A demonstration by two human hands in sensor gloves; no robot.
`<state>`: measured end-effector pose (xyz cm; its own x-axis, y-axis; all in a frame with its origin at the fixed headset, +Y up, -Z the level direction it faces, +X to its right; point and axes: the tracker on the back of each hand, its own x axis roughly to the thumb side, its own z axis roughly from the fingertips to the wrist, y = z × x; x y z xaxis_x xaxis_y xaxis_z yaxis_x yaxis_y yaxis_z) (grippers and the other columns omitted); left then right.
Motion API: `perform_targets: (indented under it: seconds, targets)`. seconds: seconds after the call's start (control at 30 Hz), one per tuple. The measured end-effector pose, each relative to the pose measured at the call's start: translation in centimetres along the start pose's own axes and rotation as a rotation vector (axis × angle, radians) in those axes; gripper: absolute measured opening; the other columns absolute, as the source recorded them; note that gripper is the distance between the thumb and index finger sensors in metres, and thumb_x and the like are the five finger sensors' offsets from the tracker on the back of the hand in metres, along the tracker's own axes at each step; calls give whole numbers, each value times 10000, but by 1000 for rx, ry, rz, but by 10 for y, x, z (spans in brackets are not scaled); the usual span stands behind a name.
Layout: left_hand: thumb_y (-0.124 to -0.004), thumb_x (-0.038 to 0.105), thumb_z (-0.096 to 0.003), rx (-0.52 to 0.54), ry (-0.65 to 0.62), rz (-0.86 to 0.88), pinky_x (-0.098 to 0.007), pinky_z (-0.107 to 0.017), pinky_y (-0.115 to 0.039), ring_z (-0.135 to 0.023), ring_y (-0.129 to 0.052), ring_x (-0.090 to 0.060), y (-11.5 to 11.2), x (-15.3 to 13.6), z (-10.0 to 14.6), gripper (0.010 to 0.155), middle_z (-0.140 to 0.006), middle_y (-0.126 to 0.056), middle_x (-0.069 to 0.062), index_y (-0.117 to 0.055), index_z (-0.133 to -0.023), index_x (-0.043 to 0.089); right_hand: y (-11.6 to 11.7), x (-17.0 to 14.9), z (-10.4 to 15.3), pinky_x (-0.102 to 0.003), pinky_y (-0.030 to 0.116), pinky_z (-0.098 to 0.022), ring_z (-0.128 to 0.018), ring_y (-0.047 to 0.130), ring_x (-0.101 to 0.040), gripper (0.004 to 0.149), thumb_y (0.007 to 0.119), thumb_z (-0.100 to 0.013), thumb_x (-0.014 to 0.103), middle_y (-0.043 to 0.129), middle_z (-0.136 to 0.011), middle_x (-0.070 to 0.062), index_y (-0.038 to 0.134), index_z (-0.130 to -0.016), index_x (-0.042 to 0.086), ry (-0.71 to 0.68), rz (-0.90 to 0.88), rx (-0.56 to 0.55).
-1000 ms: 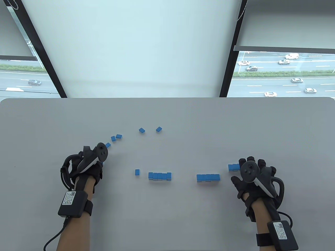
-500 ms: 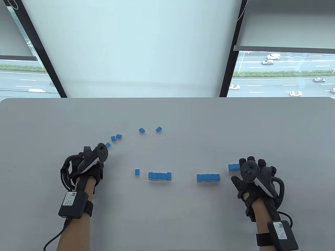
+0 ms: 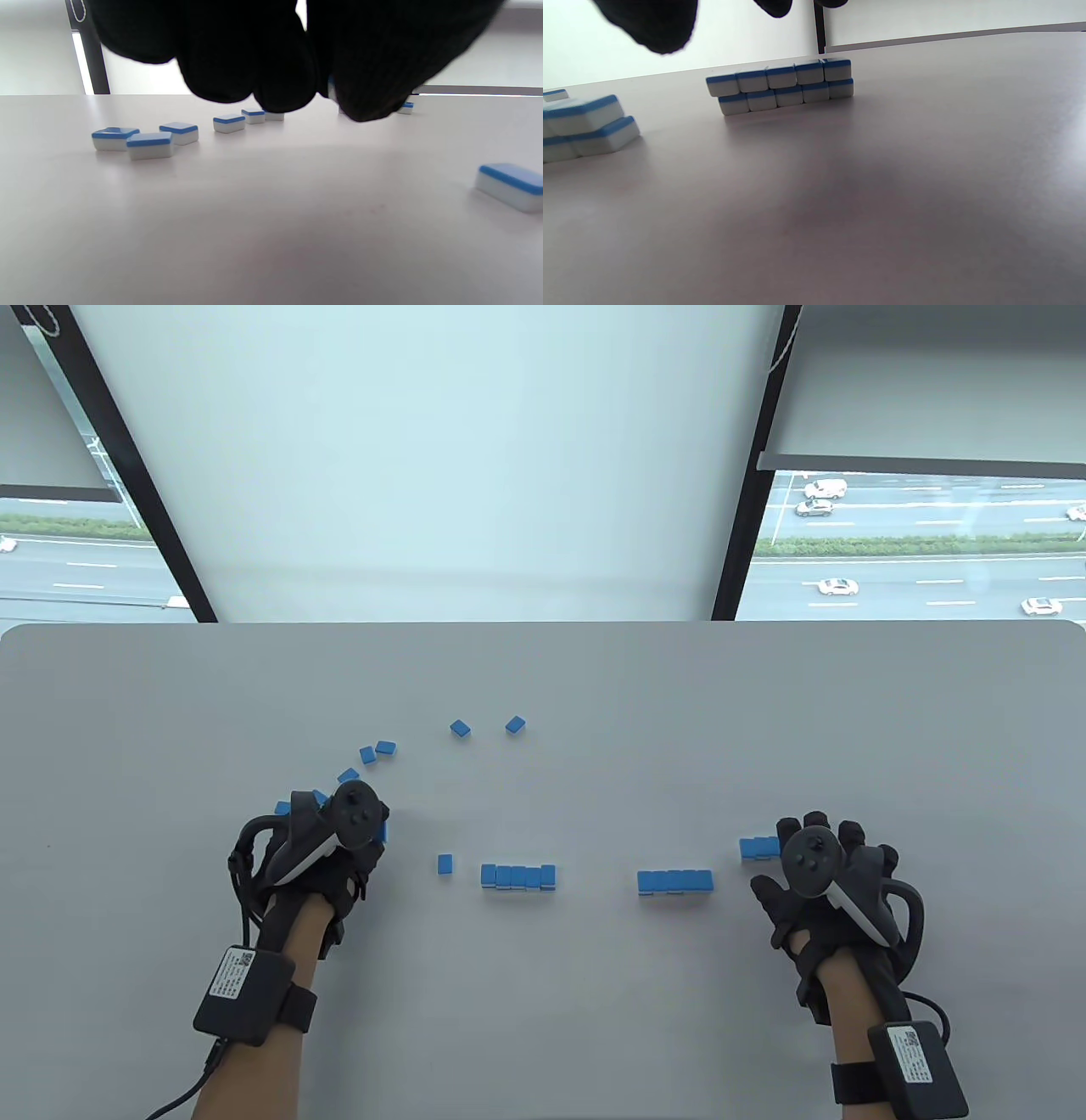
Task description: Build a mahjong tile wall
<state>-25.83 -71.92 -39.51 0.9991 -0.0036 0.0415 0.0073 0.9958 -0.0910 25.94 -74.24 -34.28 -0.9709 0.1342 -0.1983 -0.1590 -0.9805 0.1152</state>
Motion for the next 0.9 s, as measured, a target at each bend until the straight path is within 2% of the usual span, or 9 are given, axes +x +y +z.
perform_targets:
  seconds: [0.2,0.43,0.9]
  targets:
    - [-915,467,-386,-72,-87,-12,-522,-599,-763,-699,-930,-218,-14,25,-1,556,-826,-931,97,-797,-924,395,1,1,0,-645,117,-649,-1018,168,-403,786,694,-412,609,231,-1144,13,345,-1059,330,-5,7,0]
    - [-914,461,-390,-91,-132,-48,-518,-592,-772,-682,-946,-211,-25,43,-2,543,-804,-951,103,-811,-917,383,1,2,1,-645,116,-649,-1017,169,-403,787,695,-411,608,230,-1144,13,345,-1059,330,-4,12,1]
    - [-902,499,-387,-92,-134,-43,-521,-589,-770,-679,-944,-215,-25,45,-2,550,-791,-948,99,-810,-921,404,1,3,1,-645,115,-649,-1017,168,-403,785,695,-413,607,230,-1144,13,345,-1059,330,-3,19,4]
